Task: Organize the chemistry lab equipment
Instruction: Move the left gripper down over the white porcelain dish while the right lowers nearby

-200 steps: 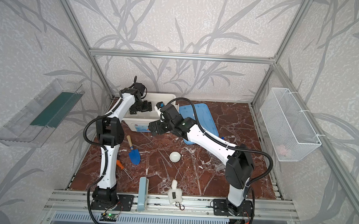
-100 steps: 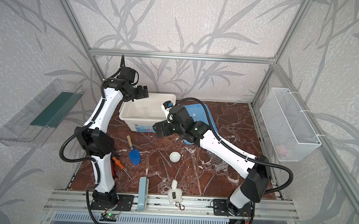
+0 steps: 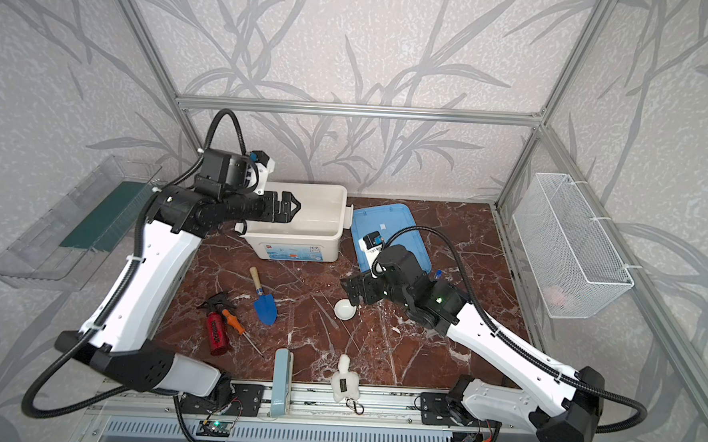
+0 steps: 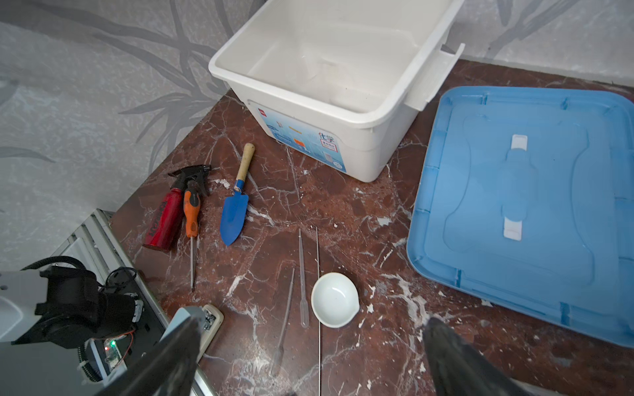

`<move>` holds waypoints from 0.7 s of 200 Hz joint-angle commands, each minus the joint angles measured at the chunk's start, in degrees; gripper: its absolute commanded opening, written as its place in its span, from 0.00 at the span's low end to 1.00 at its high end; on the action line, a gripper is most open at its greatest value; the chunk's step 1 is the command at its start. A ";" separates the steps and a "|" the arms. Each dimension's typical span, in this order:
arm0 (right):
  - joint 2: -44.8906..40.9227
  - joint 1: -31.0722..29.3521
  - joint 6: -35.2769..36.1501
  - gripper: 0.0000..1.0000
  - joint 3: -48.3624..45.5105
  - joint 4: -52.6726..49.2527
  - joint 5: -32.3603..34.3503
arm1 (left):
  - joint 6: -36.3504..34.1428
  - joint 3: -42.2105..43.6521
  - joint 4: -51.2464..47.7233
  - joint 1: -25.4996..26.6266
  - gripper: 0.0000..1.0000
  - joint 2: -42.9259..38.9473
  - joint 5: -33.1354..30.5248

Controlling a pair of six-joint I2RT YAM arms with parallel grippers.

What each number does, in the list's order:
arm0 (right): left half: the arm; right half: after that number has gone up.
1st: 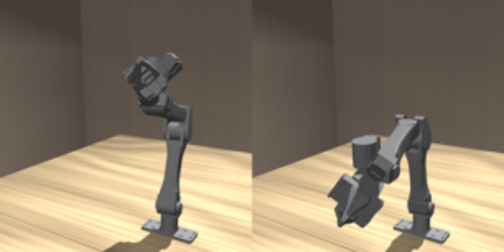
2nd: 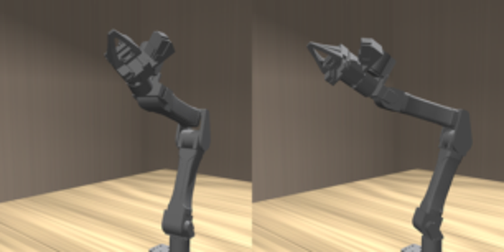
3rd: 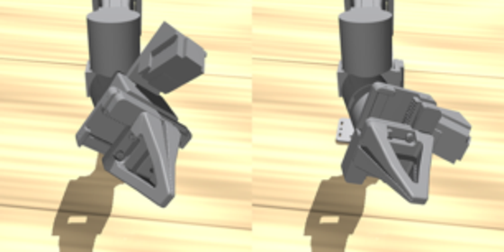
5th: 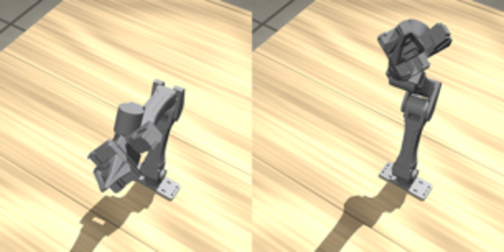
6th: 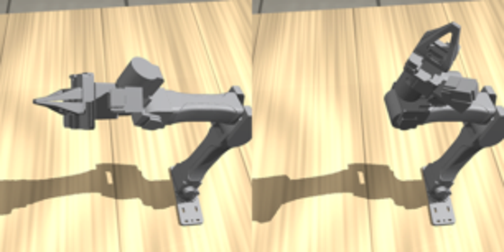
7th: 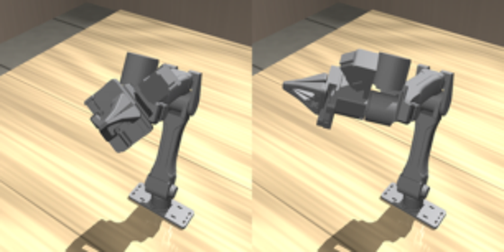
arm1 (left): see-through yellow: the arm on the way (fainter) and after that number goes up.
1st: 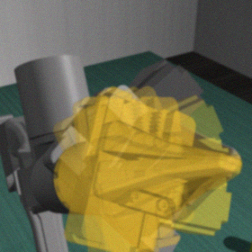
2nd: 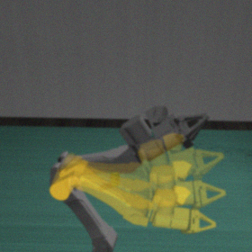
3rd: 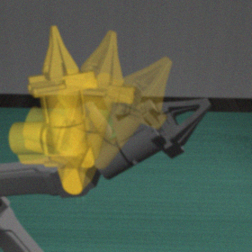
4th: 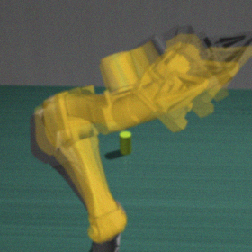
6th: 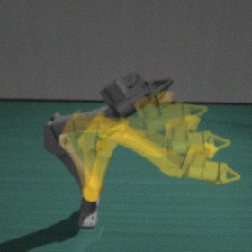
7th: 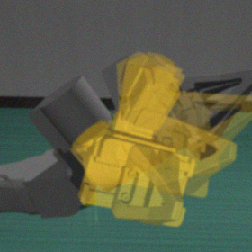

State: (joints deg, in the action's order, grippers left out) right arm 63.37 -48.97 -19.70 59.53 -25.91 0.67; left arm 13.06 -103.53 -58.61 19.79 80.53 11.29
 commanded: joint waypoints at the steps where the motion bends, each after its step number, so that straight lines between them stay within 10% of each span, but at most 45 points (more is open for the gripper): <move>1: -2.74 0.54 0.27 0.99 -3.66 -4.00 1.78 | -2.39 7.13 -0.50 2.82 0.99 -3.13 5.83; 62: -8.68 3.17 -1.79 0.99 -11.89 -5.80 1.58 | 0.30 30.54 10.58 13.25 0.95 -9.73 6.22; 140: -14.95 3.72 -4.37 0.99 -17.14 -4.67 0.41 | 1.26 41.25 25.37 21.36 0.90 4.52 5.87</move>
State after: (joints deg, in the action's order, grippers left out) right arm 50.83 -45.45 -22.74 43.72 -31.11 1.21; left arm 13.30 -65.25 -41.23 40.18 82.11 16.71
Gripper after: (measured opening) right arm 0.991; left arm 0.905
